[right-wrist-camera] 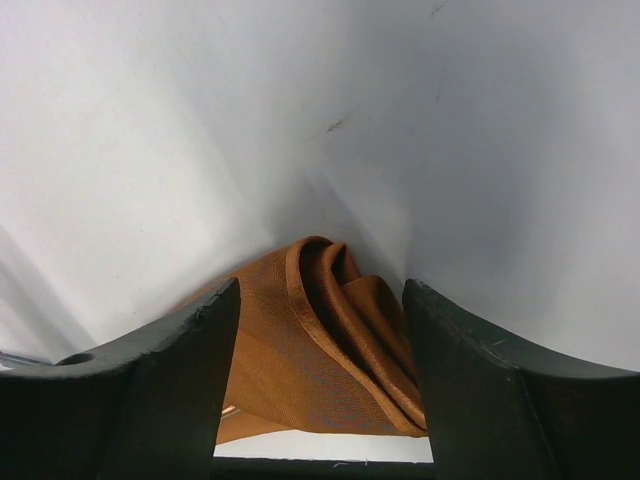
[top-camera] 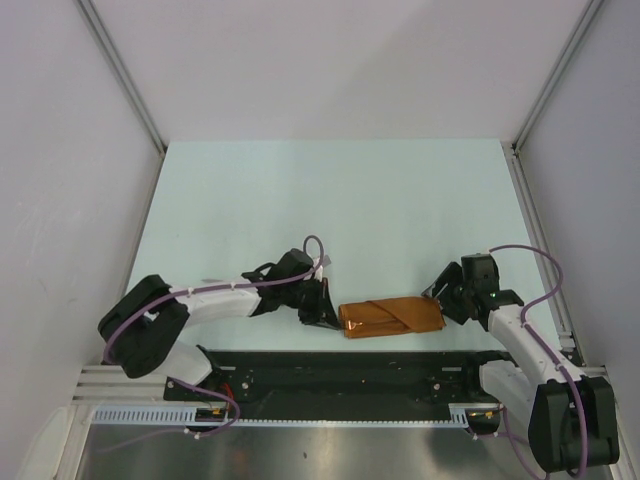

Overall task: Fold the napkin into a case and place the utensils inside
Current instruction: Insert the fork into the folded napkin.

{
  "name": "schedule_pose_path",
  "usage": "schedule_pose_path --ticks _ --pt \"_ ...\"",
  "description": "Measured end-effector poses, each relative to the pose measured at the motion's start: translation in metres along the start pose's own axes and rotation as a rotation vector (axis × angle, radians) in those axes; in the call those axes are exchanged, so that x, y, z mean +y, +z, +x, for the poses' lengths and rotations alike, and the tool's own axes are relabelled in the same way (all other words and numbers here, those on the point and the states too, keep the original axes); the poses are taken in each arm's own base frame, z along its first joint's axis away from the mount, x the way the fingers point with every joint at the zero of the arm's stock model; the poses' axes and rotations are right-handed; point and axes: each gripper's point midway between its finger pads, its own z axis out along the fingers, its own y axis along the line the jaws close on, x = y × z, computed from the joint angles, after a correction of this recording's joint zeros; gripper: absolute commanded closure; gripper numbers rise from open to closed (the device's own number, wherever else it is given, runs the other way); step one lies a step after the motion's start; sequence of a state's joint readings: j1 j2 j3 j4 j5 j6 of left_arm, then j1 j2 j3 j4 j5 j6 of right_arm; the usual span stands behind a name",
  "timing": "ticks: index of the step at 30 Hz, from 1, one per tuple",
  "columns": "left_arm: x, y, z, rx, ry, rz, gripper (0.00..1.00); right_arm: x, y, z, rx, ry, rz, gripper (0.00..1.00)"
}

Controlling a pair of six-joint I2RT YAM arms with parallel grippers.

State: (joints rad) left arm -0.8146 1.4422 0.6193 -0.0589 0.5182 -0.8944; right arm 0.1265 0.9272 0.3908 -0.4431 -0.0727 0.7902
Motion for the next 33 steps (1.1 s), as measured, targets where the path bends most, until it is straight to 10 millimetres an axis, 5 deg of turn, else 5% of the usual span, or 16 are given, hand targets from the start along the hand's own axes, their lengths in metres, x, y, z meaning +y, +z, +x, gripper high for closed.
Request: schedule_pose_path --ticks 27,29,30,33 --pt "-0.019 0.041 -0.005 0.038 -0.039 0.042 0.99 0.005 0.002 0.002 0.005 -0.003 -0.033 0.31" --pt "-0.018 0.043 -0.004 0.042 -0.044 0.04 0.89 0.005 0.002 0.002 0.005 -0.003 -0.034 0.31" --pt "-0.018 0.043 -0.004 0.042 -0.045 0.039 0.75 0.005 0.002 0.002 0.005 -0.004 -0.034 0.31" --pt "-0.017 0.043 -0.004 0.042 -0.035 0.033 0.55 0.005 0.002 0.002 0.004 -0.005 -0.034 0.3"
